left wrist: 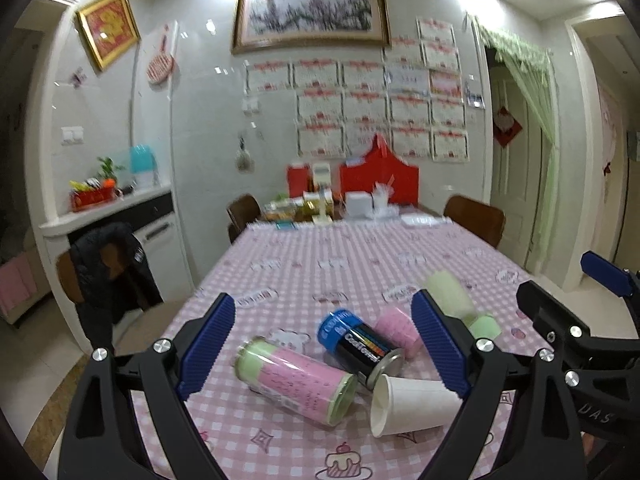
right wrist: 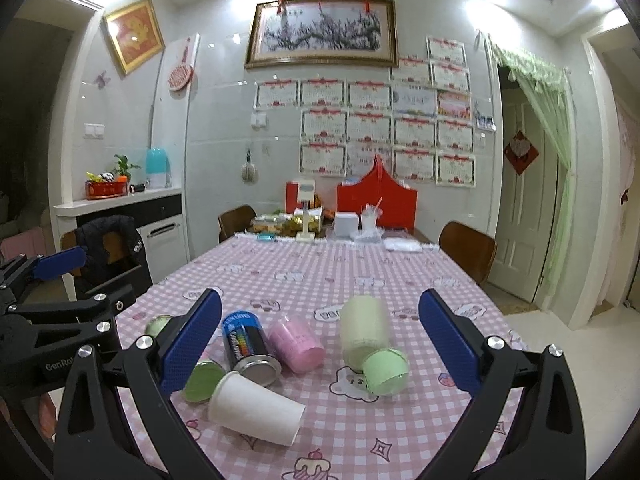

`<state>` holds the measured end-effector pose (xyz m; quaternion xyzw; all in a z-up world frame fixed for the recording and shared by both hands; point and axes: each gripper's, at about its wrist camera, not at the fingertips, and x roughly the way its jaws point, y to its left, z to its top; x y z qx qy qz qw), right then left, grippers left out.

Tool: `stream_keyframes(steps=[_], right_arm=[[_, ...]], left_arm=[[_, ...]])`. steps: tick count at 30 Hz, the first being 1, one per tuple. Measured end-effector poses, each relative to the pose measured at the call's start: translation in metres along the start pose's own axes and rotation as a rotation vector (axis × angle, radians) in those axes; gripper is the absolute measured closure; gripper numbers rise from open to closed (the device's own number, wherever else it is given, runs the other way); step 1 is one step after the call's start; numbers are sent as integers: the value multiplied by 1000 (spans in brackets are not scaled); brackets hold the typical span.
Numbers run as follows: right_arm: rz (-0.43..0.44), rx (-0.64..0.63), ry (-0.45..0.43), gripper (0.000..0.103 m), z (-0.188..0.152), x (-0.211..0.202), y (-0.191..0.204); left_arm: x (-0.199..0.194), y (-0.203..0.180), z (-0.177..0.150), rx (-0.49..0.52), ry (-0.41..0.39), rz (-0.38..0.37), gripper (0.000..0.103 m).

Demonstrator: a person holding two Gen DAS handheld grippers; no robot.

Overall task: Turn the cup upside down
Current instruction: 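Close the left tool around the light green cup lying on its side, then lift the green cup with the left tool and rotate it opening-up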

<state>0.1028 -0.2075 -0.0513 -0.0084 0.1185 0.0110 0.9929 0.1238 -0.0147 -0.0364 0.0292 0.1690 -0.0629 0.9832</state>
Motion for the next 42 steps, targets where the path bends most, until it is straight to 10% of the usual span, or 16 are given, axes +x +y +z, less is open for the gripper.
stream_keyframes(steps=[22,42], right_arm=[[-170,135,203,8,0,111,-134],[-124,214,400,8,-40,189,-193]], left_arm=[[228,-136,20,-9,420,-238,15],[326,-199,-16,24,661,-193,15]])
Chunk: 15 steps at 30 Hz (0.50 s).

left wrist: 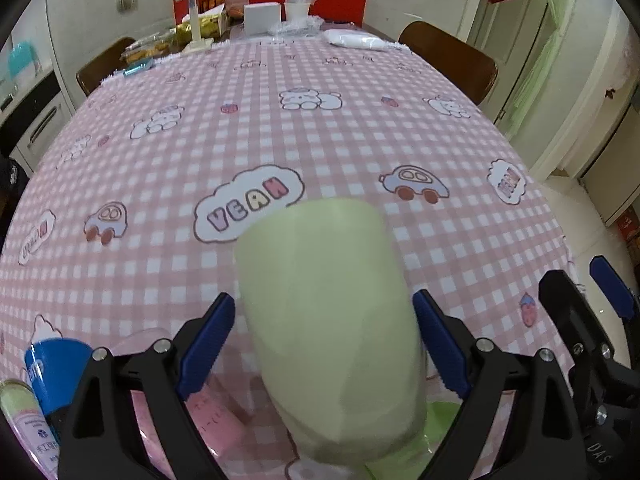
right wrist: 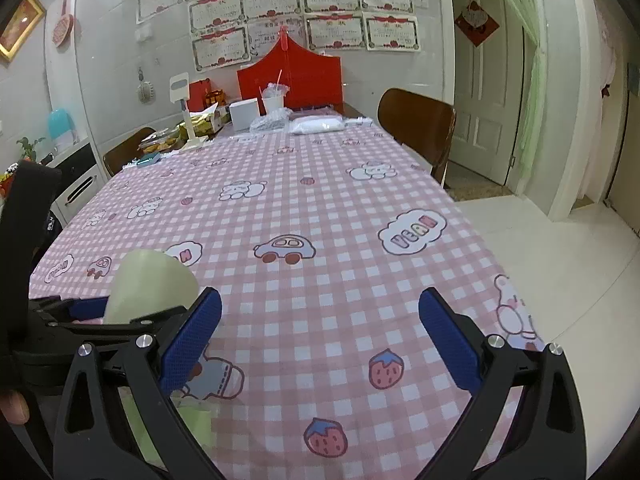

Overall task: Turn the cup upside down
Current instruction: 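Lift the green cup with the left tool and rotate it opening-up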

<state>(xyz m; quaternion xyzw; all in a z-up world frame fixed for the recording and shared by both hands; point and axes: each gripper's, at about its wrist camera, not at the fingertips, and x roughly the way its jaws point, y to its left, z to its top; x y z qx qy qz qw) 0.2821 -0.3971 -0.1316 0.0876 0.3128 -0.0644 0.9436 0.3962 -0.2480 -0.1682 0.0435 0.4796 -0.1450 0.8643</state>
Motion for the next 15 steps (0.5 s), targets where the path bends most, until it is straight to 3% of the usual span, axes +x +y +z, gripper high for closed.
stream_keyframes(steps=[7,15], right_arm=[[57,26,14,8,3,6,-2],[115,37,-80,8,20,-24,6]], left_arm=[[-4,1,3,1,-30,15,18],[-47,6,10,-24,-123,-34,22]])
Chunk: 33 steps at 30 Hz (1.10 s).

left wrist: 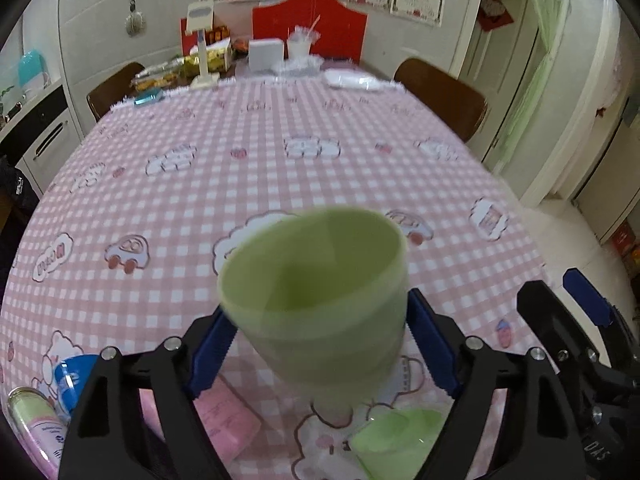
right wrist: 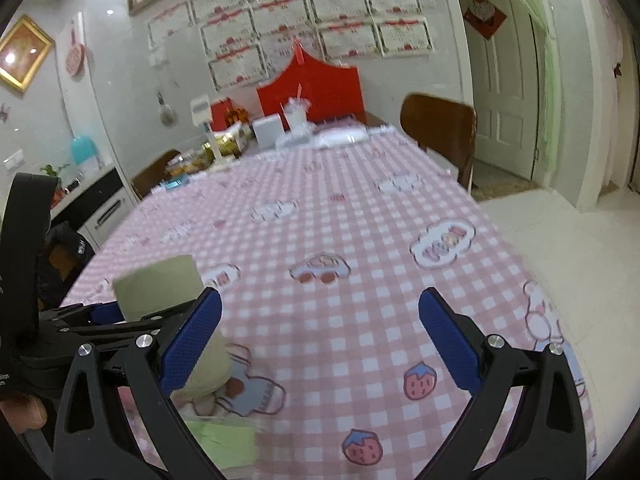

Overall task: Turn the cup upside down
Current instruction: 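Lift the green cup with the left tool and rotate it opening-up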

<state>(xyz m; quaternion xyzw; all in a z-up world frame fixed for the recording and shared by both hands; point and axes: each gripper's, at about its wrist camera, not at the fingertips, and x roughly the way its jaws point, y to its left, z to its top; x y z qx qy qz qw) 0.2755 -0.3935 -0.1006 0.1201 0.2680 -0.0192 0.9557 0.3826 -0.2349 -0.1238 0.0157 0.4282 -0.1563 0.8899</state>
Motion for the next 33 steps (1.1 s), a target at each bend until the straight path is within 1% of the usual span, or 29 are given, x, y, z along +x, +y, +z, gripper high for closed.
stream_keyframes(steps=[5,9,12,16,20,24,26,29,30,31,33], right_arm=[[30,-22,-57,8,10,-30,12],[43,-40,-94,8,11,-56,18],[42,-61,-116,8,10,-79,21],[40,-91,-129,8,-2,-112,23],[23,-112,-116,8,-20,-138,20],[7,-117,-76,8,-38,-155,10],[7,-116,-41,8,-45,-161,4],[-7,-116,-17,8,-54,-168,-1],[-18,-118,-7,8,-58,-168,-3],[-20,-119,2,8,-59,-165,-3],[-16,-118,30,8,-65,-160,-6]], left_arm=[[-40,2,-2,-14,-64,-12,24],[-74,3,-13,-21,-97,-31,24],[-99,2,-27,-27,-102,-58,24],[-124,0,-53,-28,-83,-101,24],[-138,-9,-88,-18,-47,-134,24],[-139,-23,-117,1,21,-188,24],[-137,-29,-129,8,73,-235,24],[-123,-34,-141,-5,174,-342,25],[-117,-37,-145,-11,201,-364,25],[-109,-39,-148,-22,226,-372,25],[-99,-44,-151,-17,243,-346,25]])
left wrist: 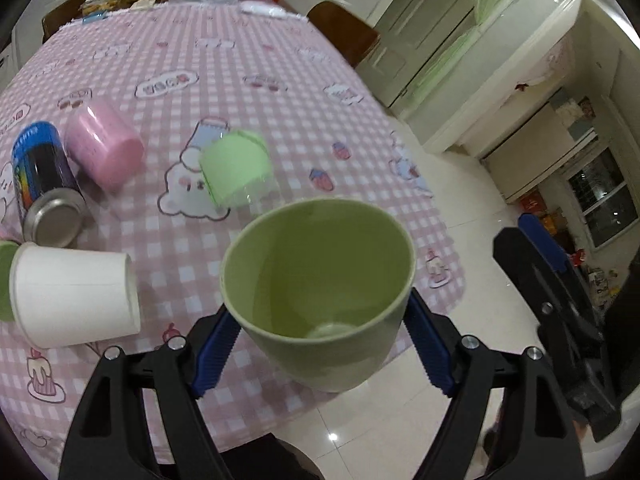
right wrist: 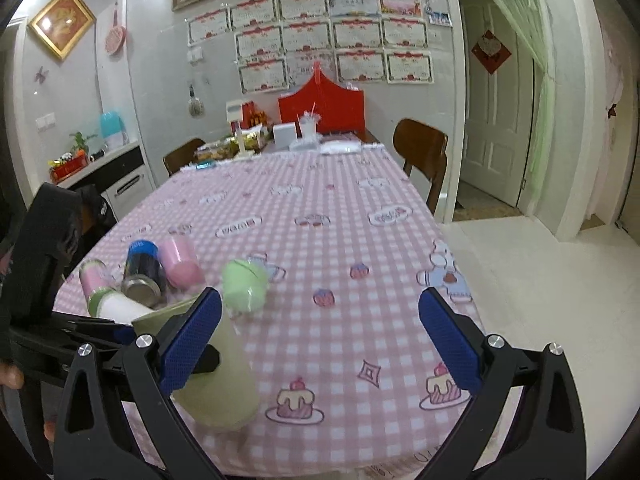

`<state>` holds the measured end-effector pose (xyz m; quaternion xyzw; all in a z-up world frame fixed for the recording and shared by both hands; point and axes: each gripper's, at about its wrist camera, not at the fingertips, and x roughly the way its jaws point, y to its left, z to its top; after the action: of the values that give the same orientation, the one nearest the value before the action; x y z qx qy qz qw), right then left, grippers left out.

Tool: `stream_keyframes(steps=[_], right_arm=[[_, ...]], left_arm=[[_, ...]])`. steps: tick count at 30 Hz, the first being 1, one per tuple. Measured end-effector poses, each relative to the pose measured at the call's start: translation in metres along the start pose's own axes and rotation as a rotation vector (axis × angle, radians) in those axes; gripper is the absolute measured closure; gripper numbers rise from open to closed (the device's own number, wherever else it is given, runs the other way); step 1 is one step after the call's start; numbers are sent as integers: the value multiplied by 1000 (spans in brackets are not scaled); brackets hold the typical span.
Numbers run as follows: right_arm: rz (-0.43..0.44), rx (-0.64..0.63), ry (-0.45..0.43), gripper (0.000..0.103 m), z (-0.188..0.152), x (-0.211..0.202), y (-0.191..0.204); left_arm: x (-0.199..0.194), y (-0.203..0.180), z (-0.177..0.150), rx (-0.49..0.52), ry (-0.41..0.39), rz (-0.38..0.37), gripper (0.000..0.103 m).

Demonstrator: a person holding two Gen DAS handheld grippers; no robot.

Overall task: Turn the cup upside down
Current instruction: 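Lift the green cup with the left tool and rotate it opening-up, then close the right tool on the green cup while the left tool releases it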

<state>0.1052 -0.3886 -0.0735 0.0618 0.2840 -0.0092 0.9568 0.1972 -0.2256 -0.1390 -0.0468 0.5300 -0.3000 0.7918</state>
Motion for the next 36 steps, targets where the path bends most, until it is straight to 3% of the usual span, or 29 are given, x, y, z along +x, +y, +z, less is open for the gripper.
stream_keyframes(steps=[9,13,15,27,31,36], right_arm=[[12,51,43,8,-4,34,-16],[7,50,83,8,-6,53,-15],[18,61,99,8,-7,59,-16],[6,50,102,8,10,55,-3],[58,70,135,8,12,60,4],[92,63,171,8,13,69,17]], left_arm=[[31,5,22,-44,22,-5,24],[51,12,35,-50,44,54,24],[54,18,37,-59,41,47,24],[27,27,37,-91,11,50,24],[8,30,34,-86,-41,106,24],[-16,32,32,-32,-108,236,24]])
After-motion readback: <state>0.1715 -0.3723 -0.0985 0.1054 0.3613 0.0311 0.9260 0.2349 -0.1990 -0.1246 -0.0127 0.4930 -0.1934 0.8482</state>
